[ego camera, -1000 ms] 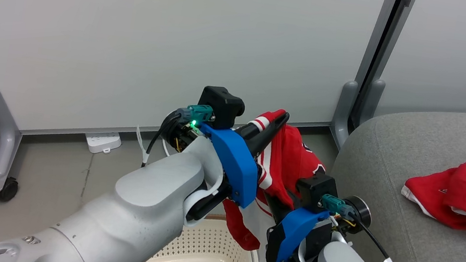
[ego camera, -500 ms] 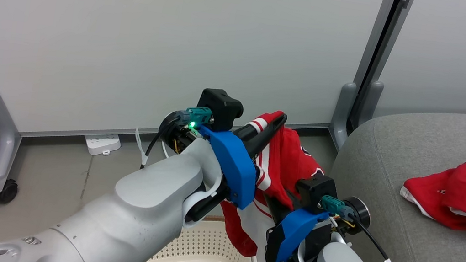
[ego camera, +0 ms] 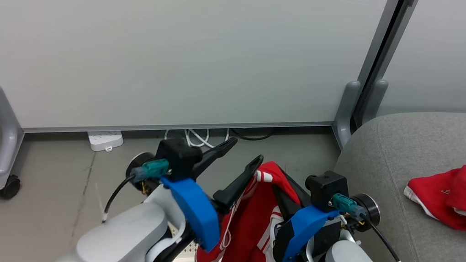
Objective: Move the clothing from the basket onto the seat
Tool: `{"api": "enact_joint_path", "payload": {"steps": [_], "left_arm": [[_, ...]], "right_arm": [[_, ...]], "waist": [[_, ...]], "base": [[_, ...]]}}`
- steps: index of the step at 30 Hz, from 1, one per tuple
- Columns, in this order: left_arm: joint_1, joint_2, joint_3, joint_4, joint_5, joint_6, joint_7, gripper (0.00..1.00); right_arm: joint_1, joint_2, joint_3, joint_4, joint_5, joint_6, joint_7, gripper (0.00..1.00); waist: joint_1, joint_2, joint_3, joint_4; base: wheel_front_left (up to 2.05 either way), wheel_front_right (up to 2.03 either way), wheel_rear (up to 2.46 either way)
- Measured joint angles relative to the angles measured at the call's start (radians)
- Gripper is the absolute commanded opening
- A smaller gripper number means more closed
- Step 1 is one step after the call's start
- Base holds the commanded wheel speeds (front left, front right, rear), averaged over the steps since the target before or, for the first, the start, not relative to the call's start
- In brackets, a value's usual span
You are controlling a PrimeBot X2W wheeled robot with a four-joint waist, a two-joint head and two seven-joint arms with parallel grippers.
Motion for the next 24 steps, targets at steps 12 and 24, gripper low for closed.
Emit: {"api": "enact_joint_path", "payload": {"steps": [12,24], "left_arm": [[0.356,0.086,0.289,-0.241,0.286,0.023,0.000,1.00],[0.507,0.060,0.486,-0.275,0.419,-0.019,0.000,1.00]], "right_arm": [[0.014,-0.013,-0.036,-0.041,-0.016,0.000,0.016,0.00],[0.026,-0.016,-0.066,-0.075,-0.026,0.000,0.033,0.00]], "waist": [[0.0000,0.0000,0.018,0.009],[0.0000,0.0000,0.035,0.021]], "base": [[0.00,0.00,0.00],[0.00,0.00,0.00]]}}
